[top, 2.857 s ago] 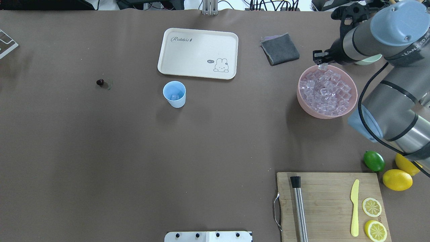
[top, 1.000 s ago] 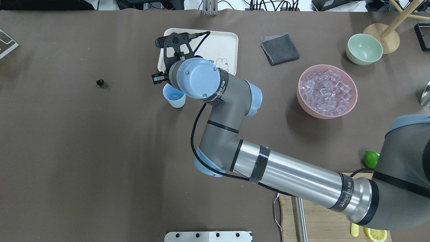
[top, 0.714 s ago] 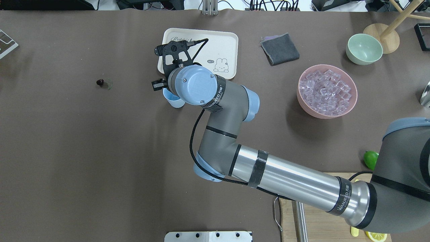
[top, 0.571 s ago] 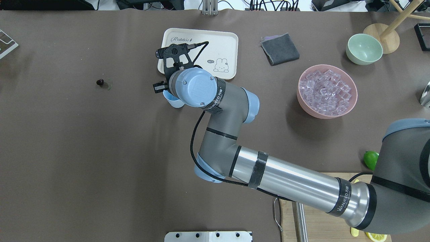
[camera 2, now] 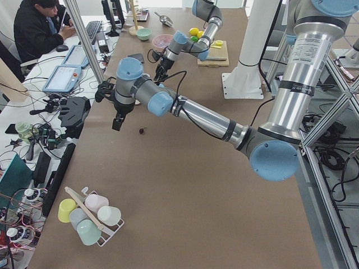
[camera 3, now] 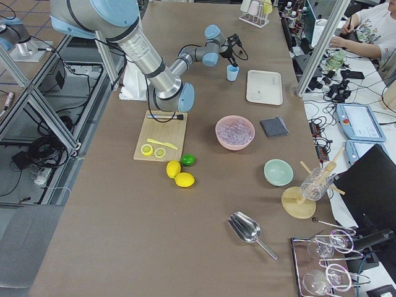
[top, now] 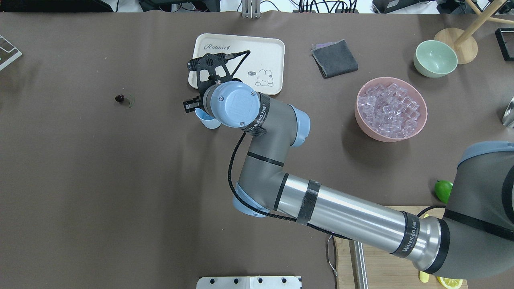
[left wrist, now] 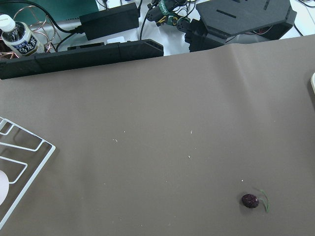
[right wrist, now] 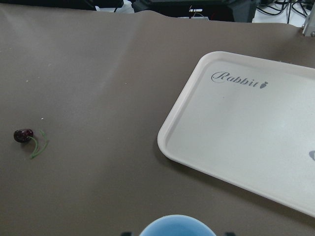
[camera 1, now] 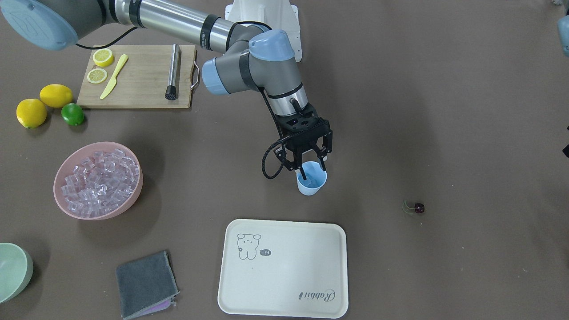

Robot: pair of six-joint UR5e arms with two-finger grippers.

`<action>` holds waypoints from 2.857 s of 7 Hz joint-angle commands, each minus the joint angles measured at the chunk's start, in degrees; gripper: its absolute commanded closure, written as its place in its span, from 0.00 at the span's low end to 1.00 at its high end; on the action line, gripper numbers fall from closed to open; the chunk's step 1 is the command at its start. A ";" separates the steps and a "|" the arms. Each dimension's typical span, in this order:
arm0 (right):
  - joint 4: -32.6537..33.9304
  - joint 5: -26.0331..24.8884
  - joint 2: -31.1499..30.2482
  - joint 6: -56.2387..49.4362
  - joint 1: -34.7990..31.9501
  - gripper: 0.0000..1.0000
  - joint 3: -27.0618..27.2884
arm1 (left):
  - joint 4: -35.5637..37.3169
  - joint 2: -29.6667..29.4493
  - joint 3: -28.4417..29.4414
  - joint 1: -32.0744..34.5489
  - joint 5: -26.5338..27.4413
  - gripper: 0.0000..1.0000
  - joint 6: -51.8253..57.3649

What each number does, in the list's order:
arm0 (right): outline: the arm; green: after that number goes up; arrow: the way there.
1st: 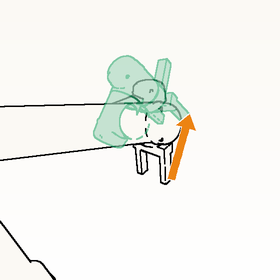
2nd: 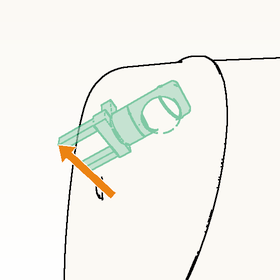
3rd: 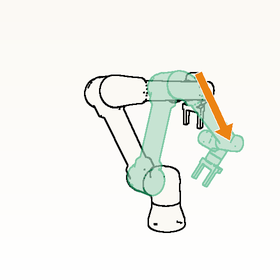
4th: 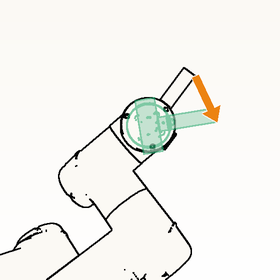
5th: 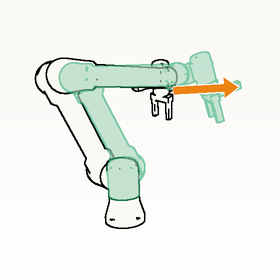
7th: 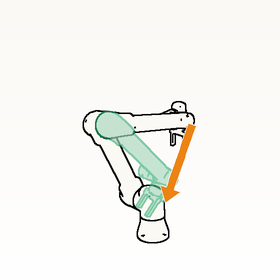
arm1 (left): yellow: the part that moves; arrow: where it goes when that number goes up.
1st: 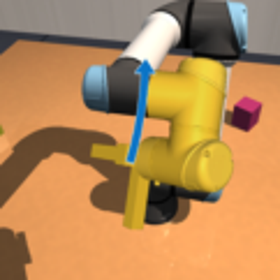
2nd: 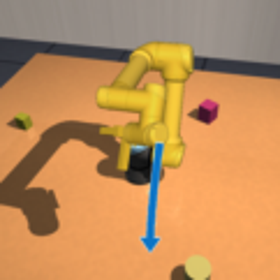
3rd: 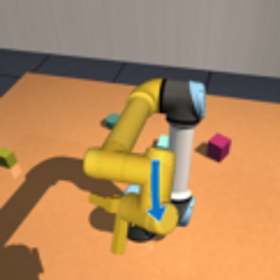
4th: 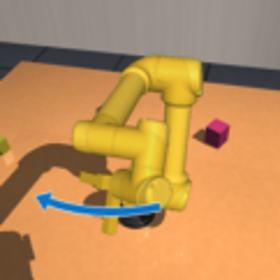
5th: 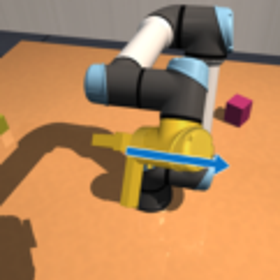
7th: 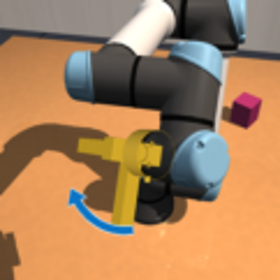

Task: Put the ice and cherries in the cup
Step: 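Open the right gripper to drop the ice cube into the cup, then move the right gripper back over the pink ice bowl, then lower the right gripper into the bowl and grasp a third ice cube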

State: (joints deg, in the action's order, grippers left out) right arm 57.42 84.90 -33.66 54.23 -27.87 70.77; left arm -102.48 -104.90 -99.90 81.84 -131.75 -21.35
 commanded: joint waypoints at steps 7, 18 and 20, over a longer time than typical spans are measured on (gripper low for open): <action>26.31 9.85 -26.51 -0.09 -16.23 0.00 37.30 | -2.55 0.57 -1.09 -0.02 0.08 0.02 -0.27; 26.08 16.70 -43.69 0.00 -14.77 0.43 33.56 | -7.47 2.33 -1.53 -0.10 0.61 0.02 0.43; 25.99 16.70 -43.07 -0.35 -13.97 0.42 32.33 | -7.39 1.98 -1.44 -0.10 0.61 0.02 0.35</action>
State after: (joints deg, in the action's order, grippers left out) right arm 83.48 101.58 -76.96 54.10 -42.27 103.83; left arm -109.93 -102.68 -101.42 81.74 -131.13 -20.94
